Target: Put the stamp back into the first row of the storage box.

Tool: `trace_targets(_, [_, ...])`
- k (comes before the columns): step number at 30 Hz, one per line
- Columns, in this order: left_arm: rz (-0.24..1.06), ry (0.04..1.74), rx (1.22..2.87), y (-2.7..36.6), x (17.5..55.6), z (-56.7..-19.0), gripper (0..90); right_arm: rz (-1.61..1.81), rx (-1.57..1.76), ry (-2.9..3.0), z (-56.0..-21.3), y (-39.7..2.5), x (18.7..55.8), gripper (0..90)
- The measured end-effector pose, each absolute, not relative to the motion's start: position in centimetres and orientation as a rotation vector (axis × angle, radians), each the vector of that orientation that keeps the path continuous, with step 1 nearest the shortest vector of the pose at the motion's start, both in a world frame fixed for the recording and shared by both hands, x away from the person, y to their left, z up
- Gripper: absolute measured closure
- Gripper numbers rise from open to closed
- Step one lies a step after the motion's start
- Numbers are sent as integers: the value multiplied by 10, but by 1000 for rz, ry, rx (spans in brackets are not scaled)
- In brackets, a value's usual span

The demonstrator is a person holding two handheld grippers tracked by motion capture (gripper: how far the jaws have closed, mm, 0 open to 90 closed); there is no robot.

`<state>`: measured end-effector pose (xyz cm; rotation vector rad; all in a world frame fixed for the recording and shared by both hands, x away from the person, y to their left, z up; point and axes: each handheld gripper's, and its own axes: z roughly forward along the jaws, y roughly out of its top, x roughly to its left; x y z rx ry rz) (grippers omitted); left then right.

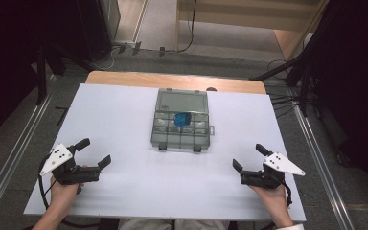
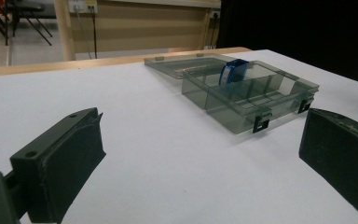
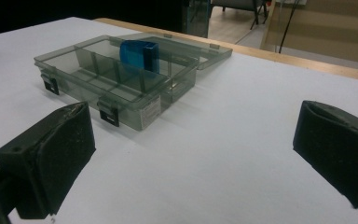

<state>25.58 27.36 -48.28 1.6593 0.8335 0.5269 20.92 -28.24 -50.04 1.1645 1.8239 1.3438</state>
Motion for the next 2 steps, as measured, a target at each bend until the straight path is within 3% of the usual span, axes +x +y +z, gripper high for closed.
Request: trace_targets(2, [525,832,1658,274,256,-483,0,1343,1164,1822,-500,-282,209,0])
